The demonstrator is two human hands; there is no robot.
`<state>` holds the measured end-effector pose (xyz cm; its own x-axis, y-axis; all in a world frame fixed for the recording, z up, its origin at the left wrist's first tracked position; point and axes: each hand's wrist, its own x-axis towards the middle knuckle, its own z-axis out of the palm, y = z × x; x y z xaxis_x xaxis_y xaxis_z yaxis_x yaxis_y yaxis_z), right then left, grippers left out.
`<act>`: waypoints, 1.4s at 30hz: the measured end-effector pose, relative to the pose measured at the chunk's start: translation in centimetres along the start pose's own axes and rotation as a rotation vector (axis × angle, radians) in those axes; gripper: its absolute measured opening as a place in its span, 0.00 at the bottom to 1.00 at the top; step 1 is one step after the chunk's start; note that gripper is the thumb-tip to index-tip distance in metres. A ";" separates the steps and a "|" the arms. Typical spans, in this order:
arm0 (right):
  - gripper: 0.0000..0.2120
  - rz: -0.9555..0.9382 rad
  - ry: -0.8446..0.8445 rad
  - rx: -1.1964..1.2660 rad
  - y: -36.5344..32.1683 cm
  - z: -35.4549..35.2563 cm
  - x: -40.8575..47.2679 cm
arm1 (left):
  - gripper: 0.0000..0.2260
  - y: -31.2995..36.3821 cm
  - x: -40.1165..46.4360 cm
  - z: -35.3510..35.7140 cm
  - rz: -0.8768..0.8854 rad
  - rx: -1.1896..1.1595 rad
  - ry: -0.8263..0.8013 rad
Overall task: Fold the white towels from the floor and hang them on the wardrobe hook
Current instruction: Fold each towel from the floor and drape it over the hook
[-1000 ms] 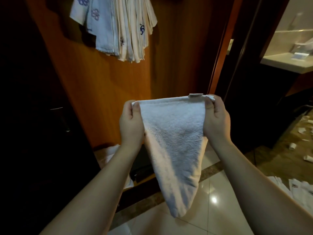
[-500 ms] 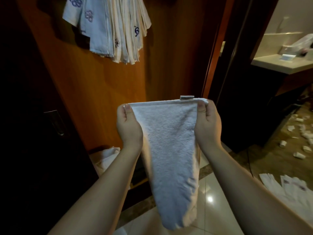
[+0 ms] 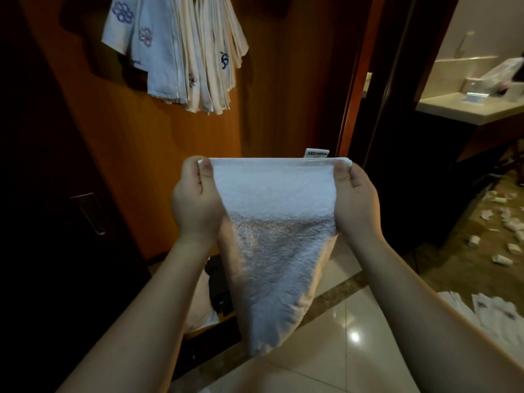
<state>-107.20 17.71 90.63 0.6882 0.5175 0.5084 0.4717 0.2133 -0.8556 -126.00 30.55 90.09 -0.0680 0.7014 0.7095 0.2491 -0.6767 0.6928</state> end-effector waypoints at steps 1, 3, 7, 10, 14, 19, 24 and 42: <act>0.12 -0.003 -0.017 0.019 -0.1 0.0 0.0 | 0.11 0.1 0.2 0.0 -0.032 -0.026 0.008; 0.12 -0.015 -0.033 0.049 -0.3 0.1 0.0 | 0.11 0.1 0.2 -0.1 -0.074 -0.050 0.012; 0.11 -0.024 -0.038 0.081 -0.5 0.2 0.1 | 0.11 0.0 -0.1 -0.2 -0.076 -0.059 0.022; 0.10 -0.032 -0.046 0.072 -0.1 0.2 0.3 | 0.10 0.2 -0.2 -0.1 -0.061 -0.078 0.037; 0.10 -0.043 -0.058 0.088 0.2 0.0 0.7 | 0.10 0.6 0.3 -0.3 -0.083 -0.169 0.015; 0.14 0.226 -0.206 0.297 0.6 -0.4 1.8 | 0.12 0.3 1.3 -0.2 -0.207 -0.359 -0.121; 0.32 0.711 -0.766 0.724 1.7 -1.4 2.0 | 0.12 -0.3 1.7 -0.2 -0.306 -0.467 -0.253; 0.28 0.767 -0.785 0.725 4.5 -0.2 2.8 | 0.15 -5.1 -0.8 -1.8 -0.894 -0.889 -0.589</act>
<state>-103.02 19.93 88.17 0.0297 0.9937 -0.1080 -0.4636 -0.0820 -0.8823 -128.96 33.05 86.27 0.5915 0.8062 -0.0167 -0.3682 0.2885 0.8839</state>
